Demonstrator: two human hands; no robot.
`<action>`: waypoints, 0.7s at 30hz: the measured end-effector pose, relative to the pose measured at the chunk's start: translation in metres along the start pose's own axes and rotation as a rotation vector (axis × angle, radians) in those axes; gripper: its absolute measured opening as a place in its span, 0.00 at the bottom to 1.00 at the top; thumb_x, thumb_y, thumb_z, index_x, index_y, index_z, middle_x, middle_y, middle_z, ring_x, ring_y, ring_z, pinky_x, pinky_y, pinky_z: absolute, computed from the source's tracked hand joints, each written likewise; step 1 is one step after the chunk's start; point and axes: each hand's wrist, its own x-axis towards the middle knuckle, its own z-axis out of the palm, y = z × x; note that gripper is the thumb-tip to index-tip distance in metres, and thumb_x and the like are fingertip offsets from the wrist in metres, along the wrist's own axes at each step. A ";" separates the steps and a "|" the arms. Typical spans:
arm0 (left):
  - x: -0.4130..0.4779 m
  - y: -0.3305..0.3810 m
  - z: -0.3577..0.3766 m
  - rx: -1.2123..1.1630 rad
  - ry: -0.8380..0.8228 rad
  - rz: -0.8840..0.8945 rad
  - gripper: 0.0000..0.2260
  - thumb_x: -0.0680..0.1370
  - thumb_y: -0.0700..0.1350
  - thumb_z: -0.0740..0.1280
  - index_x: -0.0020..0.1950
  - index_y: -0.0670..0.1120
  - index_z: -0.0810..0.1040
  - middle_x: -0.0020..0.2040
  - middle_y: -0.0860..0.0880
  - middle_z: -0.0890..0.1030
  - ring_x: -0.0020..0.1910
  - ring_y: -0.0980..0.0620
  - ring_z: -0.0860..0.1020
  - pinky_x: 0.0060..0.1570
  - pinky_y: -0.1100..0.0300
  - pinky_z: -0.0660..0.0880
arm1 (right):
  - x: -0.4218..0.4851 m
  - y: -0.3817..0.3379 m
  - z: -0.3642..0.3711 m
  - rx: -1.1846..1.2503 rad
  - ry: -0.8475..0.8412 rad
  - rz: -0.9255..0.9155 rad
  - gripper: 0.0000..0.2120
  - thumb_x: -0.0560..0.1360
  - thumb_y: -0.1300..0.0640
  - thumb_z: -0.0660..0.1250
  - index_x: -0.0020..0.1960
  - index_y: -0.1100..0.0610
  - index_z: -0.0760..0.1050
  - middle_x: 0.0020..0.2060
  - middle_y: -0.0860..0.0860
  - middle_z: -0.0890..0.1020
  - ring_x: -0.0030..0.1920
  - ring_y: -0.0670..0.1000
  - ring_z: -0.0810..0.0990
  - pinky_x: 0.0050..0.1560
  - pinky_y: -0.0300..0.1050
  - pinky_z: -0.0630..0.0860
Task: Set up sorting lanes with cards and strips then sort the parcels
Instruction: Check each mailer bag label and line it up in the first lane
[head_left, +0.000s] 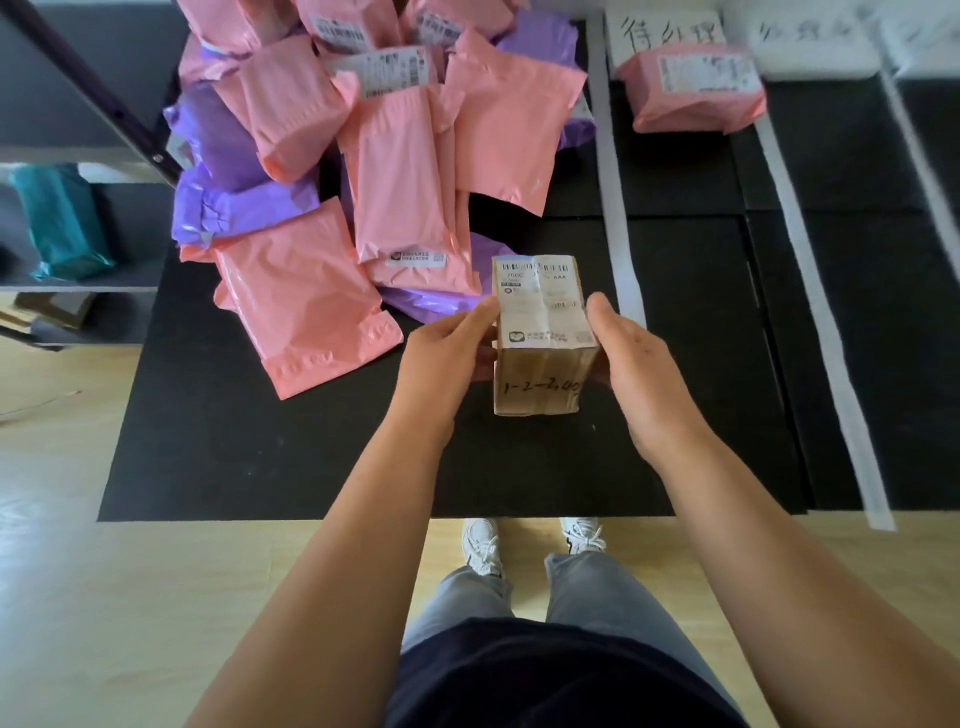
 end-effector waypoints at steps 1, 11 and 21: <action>-0.001 0.003 -0.002 0.027 -0.013 0.011 0.16 0.77 0.61 0.67 0.51 0.51 0.85 0.46 0.53 0.87 0.46 0.51 0.85 0.55 0.52 0.80 | -0.002 -0.002 -0.001 0.017 -0.019 -0.004 0.22 0.71 0.24 0.54 0.53 0.35 0.77 0.48 0.30 0.82 0.54 0.36 0.80 0.57 0.37 0.72; -0.020 0.020 -0.023 0.034 -0.090 0.180 0.26 0.69 0.67 0.69 0.60 0.53 0.84 0.52 0.52 0.86 0.53 0.50 0.82 0.59 0.47 0.78 | -0.020 -0.023 -0.007 0.096 -0.114 -0.110 0.17 0.79 0.40 0.62 0.62 0.46 0.79 0.52 0.44 0.85 0.56 0.45 0.82 0.66 0.54 0.75; -0.028 0.029 -0.019 0.067 0.029 0.156 0.14 0.76 0.62 0.68 0.44 0.53 0.85 0.39 0.55 0.86 0.34 0.60 0.82 0.57 0.49 0.78 | -0.028 -0.030 -0.006 0.085 -0.036 -0.120 0.13 0.79 0.41 0.63 0.49 0.48 0.82 0.44 0.44 0.86 0.48 0.44 0.85 0.55 0.45 0.79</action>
